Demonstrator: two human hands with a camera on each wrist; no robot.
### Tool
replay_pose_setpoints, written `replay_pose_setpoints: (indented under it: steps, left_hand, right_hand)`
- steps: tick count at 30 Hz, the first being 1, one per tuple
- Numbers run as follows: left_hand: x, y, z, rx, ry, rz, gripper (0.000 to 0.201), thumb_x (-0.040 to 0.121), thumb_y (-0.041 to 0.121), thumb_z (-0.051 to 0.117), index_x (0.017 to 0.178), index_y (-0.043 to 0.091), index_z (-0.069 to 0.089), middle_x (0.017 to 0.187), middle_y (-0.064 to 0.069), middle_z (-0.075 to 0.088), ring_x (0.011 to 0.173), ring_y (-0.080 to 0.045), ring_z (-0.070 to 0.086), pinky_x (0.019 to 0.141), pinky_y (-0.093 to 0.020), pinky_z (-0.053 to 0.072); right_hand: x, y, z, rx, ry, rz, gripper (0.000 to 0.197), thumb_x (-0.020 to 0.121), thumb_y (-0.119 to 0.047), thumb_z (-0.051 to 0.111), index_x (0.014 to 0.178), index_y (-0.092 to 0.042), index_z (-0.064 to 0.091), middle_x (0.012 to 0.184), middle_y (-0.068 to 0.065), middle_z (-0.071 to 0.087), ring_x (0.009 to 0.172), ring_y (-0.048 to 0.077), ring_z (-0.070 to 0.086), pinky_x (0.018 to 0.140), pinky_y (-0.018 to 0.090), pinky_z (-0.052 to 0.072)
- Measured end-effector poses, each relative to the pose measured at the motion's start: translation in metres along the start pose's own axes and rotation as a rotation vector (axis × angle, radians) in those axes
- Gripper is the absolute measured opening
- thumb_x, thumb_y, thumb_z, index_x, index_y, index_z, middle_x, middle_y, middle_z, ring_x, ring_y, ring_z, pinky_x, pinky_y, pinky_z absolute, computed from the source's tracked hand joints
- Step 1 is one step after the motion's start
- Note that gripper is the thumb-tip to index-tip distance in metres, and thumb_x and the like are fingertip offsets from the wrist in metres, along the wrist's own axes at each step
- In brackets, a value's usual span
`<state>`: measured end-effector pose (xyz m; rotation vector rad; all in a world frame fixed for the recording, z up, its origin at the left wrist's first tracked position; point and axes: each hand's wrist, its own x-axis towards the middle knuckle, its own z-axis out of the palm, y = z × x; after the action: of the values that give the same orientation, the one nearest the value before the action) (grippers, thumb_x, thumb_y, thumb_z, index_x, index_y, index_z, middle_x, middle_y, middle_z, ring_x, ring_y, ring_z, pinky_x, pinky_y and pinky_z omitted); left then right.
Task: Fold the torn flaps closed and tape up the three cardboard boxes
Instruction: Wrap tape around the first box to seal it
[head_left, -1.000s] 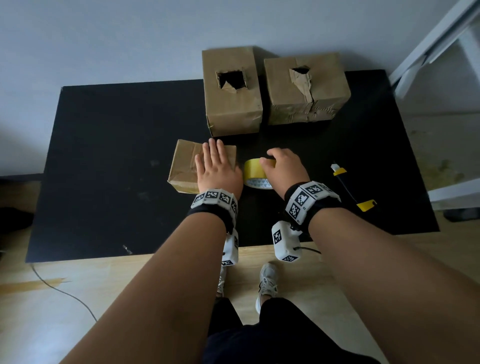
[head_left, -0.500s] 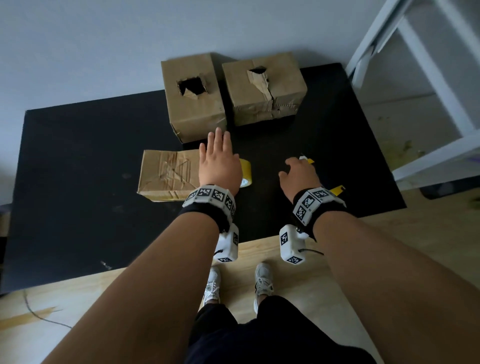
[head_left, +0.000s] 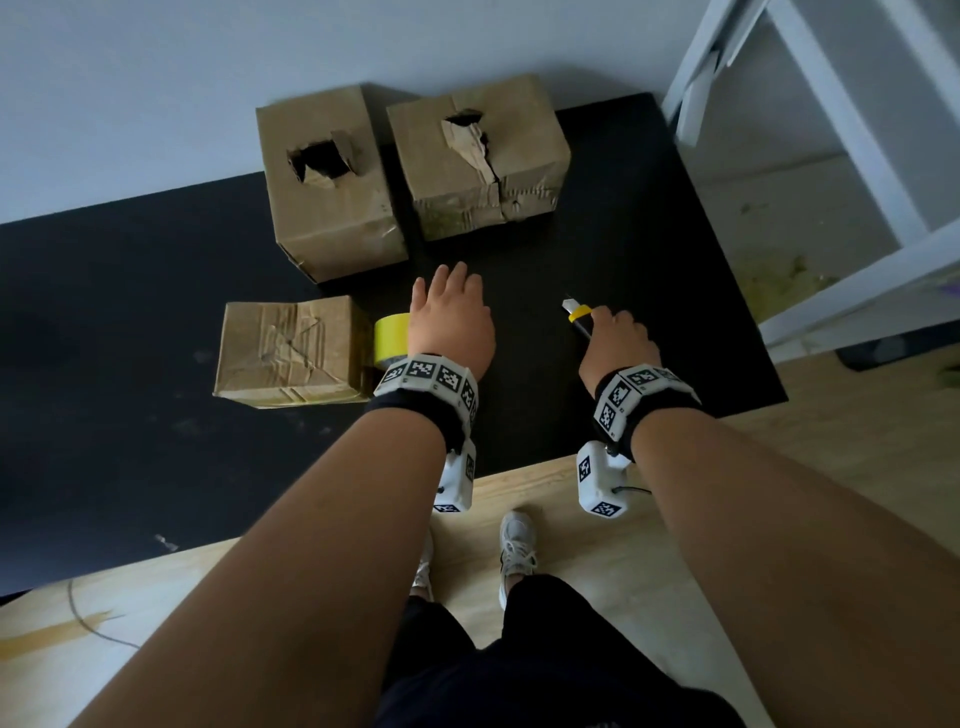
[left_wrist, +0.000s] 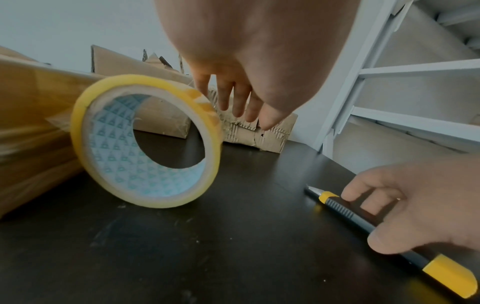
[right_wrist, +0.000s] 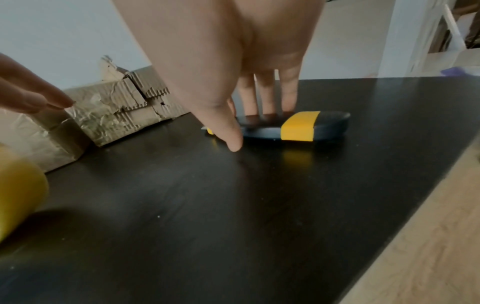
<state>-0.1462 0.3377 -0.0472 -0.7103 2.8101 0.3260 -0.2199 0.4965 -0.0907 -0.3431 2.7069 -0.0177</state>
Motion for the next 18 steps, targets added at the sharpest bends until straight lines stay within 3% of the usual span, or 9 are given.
replay_pose_setpoints:
  steps: [5,8,13,18]
  left_hand:
    - [-0.002,-0.005,-0.001,-0.017,0.025,-0.016,0.049,0.102,0.026,0.038,0.149,0.015,0.03,0.16,-0.004,0.021,0.148,-0.022,0.012,0.121,-0.042,0.008]
    - [-0.005,-0.015,-0.005,-0.035,0.044,-0.036,0.047,0.103,0.024,0.035,0.149,0.015,0.031,0.16,-0.004,0.021,0.148,-0.022,0.013,0.121,-0.042,0.008]
    - [-0.016,-0.045,-0.014,-0.065,0.094,-0.055,0.046,0.102,0.015,0.034,0.147,0.013,0.034,0.159,-0.005,0.024,0.148,-0.022,0.015,0.121,-0.041,0.011]
    - [-0.035,-0.087,-0.019,-0.08,0.101,-0.081,0.049,0.101,0.012,0.033,0.15,0.013,0.03,0.16,-0.005,0.021,0.148,-0.023,0.013,0.121,-0.039,0.01]
  right_hand:
    - [0.0,-0.002,-0.001,-0.028,-0.069,-0.018,0.058,0.091,-0.014,0.061,0.143,-0.014,0.034,0.137,0.017,0.042,0.126,0.033,0.045,0.096,0.043,0.045]
    - [-0.002,-0.013,-0.008,0.007,-0.143,0.013,0.059,0.091,-0.022,0.063,0.142,-0.014,0.035,0.138,0.018,0.041,0.126,0.034,0.046,0.095,0.043,0.045]
    - [-0.014,-0.047,-0.024,0.2,-0.142,0.039,0.04,0.1,-0.026,0.045,0.136,-0.008,0.041,0.133,0.016,0.049,0.115,0.032,0.055,0.078,0.037,0.041]
    - [-0.037,-0.086,-0.035,0.319,-0.115,-0.015,0.035,0.102,-0.023,0.042,0.134,-0.01,0.044,0.12,0.012,0.058,0.103,0.026,0.06,0.075,0.035,0.044]
